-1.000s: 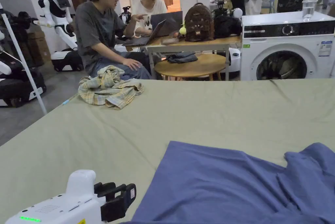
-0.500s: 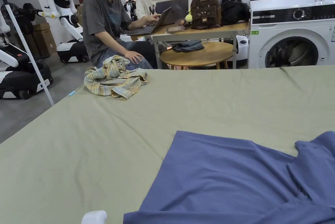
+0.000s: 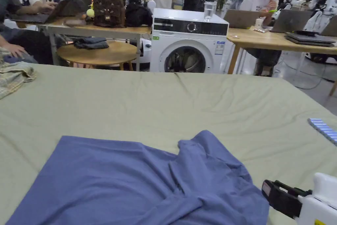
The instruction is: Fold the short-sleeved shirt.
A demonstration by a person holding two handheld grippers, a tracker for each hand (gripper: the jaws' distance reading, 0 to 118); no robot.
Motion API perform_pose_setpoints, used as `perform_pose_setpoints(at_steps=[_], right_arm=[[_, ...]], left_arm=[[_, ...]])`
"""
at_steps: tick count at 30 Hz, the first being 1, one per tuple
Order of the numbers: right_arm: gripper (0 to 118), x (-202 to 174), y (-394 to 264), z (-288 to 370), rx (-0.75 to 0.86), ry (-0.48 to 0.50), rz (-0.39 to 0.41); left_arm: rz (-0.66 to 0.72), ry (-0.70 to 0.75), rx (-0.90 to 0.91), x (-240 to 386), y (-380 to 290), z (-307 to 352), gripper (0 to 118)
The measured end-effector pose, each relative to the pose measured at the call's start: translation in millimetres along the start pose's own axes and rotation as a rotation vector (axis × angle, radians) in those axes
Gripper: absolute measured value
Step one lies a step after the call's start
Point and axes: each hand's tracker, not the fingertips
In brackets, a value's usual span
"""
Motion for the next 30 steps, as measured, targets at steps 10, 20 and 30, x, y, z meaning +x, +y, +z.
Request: perform_pose_setpoints(at_steps=[10, 20, 30], right_arm=[[66, 55.2, -9.3, -103.7, -0.244, 0.071, -0.323], [0, 49.3, -22.2, -109.9, -0.270, 0.098, -0.380], [0, 8.1, 60.5, -33.4, 0.013, 0.198, -0.246]], left_arm=[[0.008, 0.009, 0.006, 1.4, -3.6, 2.4, 0], [0.036, -0.005, 0.009, -4.5, -2.1, 2.5, 0], [0.024, -0.156, 0.293, 16.0, 63.1, 72.3, 0]])
